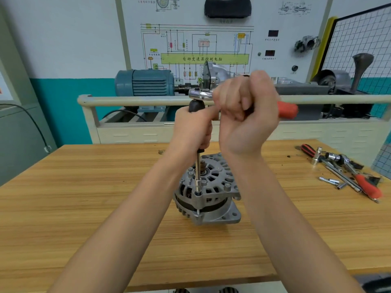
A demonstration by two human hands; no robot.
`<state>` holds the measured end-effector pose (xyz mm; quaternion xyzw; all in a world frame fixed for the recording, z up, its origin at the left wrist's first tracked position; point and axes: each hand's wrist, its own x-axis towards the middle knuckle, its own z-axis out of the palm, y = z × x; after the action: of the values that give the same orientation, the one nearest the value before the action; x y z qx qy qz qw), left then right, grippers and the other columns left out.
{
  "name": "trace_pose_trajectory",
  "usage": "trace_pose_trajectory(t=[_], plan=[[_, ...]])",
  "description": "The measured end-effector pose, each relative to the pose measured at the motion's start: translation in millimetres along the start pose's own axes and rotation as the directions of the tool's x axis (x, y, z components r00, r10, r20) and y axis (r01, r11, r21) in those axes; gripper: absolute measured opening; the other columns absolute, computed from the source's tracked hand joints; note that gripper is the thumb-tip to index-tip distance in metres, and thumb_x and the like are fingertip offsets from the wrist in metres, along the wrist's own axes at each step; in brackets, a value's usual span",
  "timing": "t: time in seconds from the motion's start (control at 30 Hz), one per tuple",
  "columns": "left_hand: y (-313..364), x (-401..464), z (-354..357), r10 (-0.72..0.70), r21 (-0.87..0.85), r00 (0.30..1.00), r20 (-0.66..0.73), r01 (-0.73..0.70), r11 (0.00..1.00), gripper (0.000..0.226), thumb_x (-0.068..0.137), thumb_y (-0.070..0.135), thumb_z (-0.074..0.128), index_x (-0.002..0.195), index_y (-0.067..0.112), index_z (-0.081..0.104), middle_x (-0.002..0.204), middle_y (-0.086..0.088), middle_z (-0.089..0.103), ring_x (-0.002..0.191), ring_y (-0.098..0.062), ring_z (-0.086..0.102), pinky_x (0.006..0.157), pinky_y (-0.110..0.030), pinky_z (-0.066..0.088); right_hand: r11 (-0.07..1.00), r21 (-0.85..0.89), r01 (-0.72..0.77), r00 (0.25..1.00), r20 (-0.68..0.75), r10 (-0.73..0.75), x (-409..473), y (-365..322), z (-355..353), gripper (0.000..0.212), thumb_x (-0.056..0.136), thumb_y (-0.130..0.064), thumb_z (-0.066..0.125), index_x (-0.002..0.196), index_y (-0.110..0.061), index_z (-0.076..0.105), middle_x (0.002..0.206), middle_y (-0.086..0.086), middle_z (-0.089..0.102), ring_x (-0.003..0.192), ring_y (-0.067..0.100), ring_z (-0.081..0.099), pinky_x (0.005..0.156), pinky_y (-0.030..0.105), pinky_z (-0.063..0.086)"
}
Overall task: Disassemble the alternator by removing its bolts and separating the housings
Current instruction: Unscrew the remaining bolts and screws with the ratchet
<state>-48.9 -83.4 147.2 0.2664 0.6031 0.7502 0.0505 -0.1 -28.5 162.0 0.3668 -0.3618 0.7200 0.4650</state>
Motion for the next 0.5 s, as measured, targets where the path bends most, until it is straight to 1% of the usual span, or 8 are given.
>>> trace_pose_trajectory(t=[0.07,0.1,0.17,0.23,0.3,0.4,0.47,0.5], plan=[[-2.6,-3.9,8.9,0.135,0.056,0.98,-0.144,-0.128,0.99,0.032,0.083,0.012,0.055,0.061,0.017,0.033,0.055,0.0,0.029,0.051,-0.014,0.026,0.047,-0.026,0.023,0.936,-0.279,0.214,0.975,0.123,-0.186,-11.4,1.7,9.1,0.026,0.081,-0.008,0.046,0.062,-0.025,0.042,0.053,-0.01,0.037,0.047,0.008,0.03,0.05,0.03,0.022],[-4.3,-6.5,11.9,0.208,0.085,0.966,-0.154,-0.196,0.977,0.027,0.08,0.019,0.052,0.062,0.017,0.032,0.058,0.0,0.029,0.058,-0.016,0.028,0.051,-0.029,0.023,0.895,-0.354,0.27,0.96,0.172,-0.221,-15.4,2.2,11.9,0.023,0.082,-0.01,0.045,0.066,-0.027,0.042,0.057,-0.01,0.039,0.049,0.008,0.031,0.051,0.029,0.023],[-6.1,-8.8,11.0,0.249,0.12,0.956,-0.158,-0.232,0.965,0.027,0.08,0.02,0.052,0.062,0.016,0.032,0.058,0.0,0.028,0.06,-0.016,0.027,0.05,-0.028,0.023,0.888,-0.358,0.287,0.955,0.181,-0.236,-16.6,2.1,11.2,0.022,0.081,-0.011,0.046,0.067,-0.027,0.041,0.058,-0.011,0.038,0.049,0.008,0.031,0.051,0.029,0.022],[-6.1,-6.3,4.8,0.171,0.086,0.978,-0.122,-0.161,0.983,0.035,0.082,0.004,0.058,0.06,0.016,0.034,0.054,-0.002,0.028,0.05,-0.016,0.023,0.044,-0.022,0.021,0.964,-0.183,0.192,0.978,0.119,-0.172,-8.4,-0.6,6.1,0.026,0.08,-0.008,0.045,0.061,-0.026,0.041,0.048,-0.011,0.035,0.044,0.006,0.027,0.048,0.029,0.019],[-3.6,-3.3,-4.5,0.09,0.013,0.995,0.031,-0.09,0.996,0.039,0.081,-0.003,0.058,0.056,0.016,0.033,0.044,0.003,0.028,0.038,-0.013,0.021,0.039,-0.018,0.021,0.997,0.077,-0.024,0.999,0.024,0.023,4.7,-4.6,-2.5,0.037,0.081,-0.005,0.041,0.048,-0.021,0.04,0.038,-0.008,0.027,0.038,0.008,0.02,0.046,0.026,0.02],[-0.9,2.8,-19.3,0.016,-0.091,0.938,0.345,0.016,0.996,0.037,0.077,0.008,0.061,0.049,0.017,0.038,0.039,0.003,0.03,0.033,-0.011,0.024,0.039,-0.018,0.025,0.847,0.448,-0.287,0.923,-0.108,0.369,19.0,-6.4,-19.2,0.041,0.08,-0.012,0.039,0.04,-0.016,0.036,0.032,-0.003,0.023,0.039,0.013,0.01,0.043,0.022,0.022],[0.3,5.8,-23.6,-0.028,-0.098,0.85,0.526,0.094,0.991,0.034,0.073,0.014,0.062,0.048,0.018,0.039,0.038,0.004,0.03,0.03,-0.009,0.024,0.037,-0.017,0.025,0.716,0.629,-0.304,0.861,-0.14,0.489,23.6,-3.7,-28.2,0.039,0.079,-0.015,0.039,0.04,-0.014,0.035,0.032,-0.002,0.023,0.041,0.012,0.007,0.043,0.021,0.019],[0.5,7.2,-23.8,-0.049,-0.092,0.82,0.571,0.123,0.988,0.035,0.073,0.014,0.061,0.047,0.018,0.038,0.036,0.006,0.028,0.029,-0.007,0.023,0.036,-0.016,0.023,0.689,0.663,-0.293,0.845,-0.157,0.511,24.8,-2.0,-30.2,0.039,0.079,-0.015,0.039,0.041,-0.014,0.034,0.032,-0.002,0.023,0.041,0.012,0.007,0.043,0.021,0.019]])
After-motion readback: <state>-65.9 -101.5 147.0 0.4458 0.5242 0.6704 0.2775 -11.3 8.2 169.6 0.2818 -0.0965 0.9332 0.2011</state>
